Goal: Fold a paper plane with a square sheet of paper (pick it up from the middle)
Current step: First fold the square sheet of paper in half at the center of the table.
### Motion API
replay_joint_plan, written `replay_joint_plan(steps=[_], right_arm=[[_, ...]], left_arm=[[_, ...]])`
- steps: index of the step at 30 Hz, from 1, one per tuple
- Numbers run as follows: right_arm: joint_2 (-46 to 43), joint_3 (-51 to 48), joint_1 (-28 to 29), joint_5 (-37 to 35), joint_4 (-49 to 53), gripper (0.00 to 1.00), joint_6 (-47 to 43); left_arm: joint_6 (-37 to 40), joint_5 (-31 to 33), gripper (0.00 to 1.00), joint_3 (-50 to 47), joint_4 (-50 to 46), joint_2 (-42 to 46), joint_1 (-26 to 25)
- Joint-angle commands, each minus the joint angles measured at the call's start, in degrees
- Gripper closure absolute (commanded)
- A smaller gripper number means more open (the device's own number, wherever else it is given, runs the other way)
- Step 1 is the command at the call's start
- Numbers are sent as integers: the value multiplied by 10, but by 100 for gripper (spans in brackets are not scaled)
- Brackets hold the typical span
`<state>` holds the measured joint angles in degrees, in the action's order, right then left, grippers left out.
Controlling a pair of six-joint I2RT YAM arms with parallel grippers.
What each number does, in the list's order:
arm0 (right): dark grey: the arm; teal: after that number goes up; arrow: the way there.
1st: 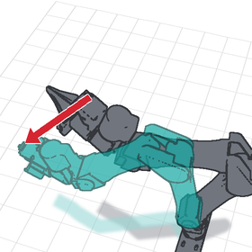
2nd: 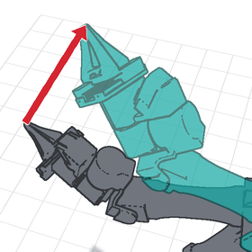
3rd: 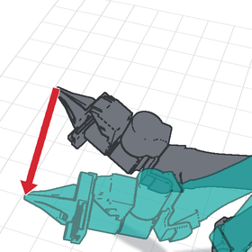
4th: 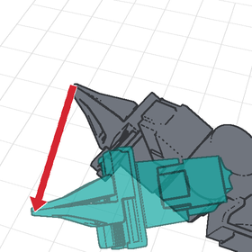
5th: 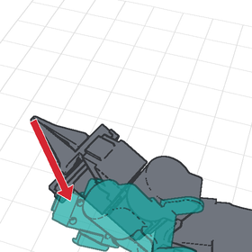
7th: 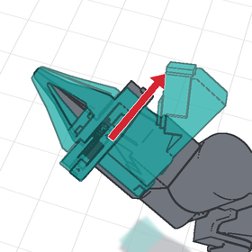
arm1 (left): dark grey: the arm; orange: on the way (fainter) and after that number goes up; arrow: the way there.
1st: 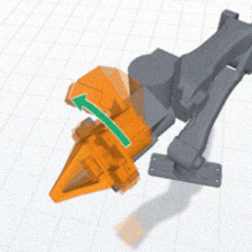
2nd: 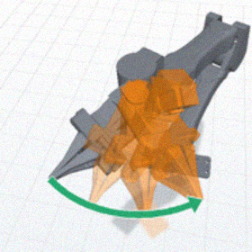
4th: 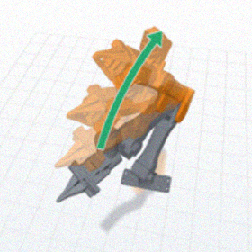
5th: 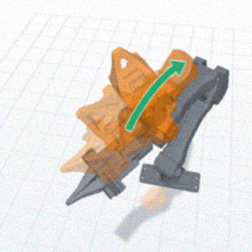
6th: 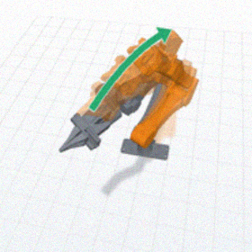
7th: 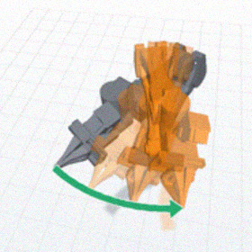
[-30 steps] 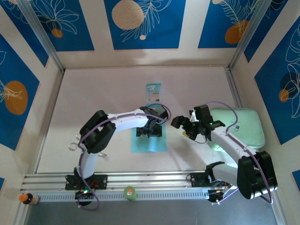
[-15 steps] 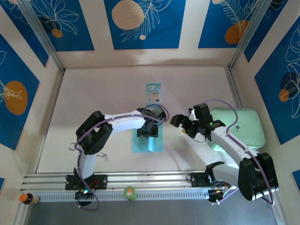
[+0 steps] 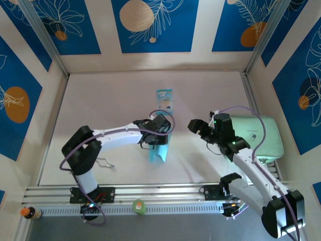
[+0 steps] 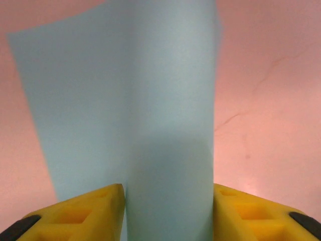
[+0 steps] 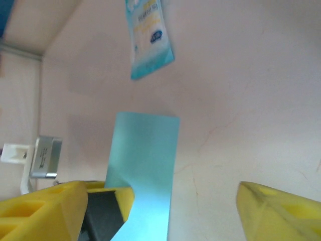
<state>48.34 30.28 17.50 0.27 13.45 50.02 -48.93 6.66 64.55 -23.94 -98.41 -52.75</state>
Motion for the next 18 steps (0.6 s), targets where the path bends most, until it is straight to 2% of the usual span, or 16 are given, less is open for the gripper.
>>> replay_joint_plan(steps=[1,2,4,8,11,18], right_arm=[[-39,-64,-34,92,-118,21,-4],[-49,-75,-39,111,-140,21,-4],[-64,-83,-39,96,-134,22,14],[-60,-59,-41,122,-104,21,-46],[-39,-38,-41,142,-88,19,-65],[25,-17,-35,197,-92,19,-46]], left_arm=[[14,-12,54,-29,77,36,10],[12,-20,54,-38,91,44,14],[6,-42,54,-59,127,61,23],[-14,-88,55,-102,202,83,42],[-33,-128,56,-136,273,92,56],[-100,-203,59,-203,443,76,76]])
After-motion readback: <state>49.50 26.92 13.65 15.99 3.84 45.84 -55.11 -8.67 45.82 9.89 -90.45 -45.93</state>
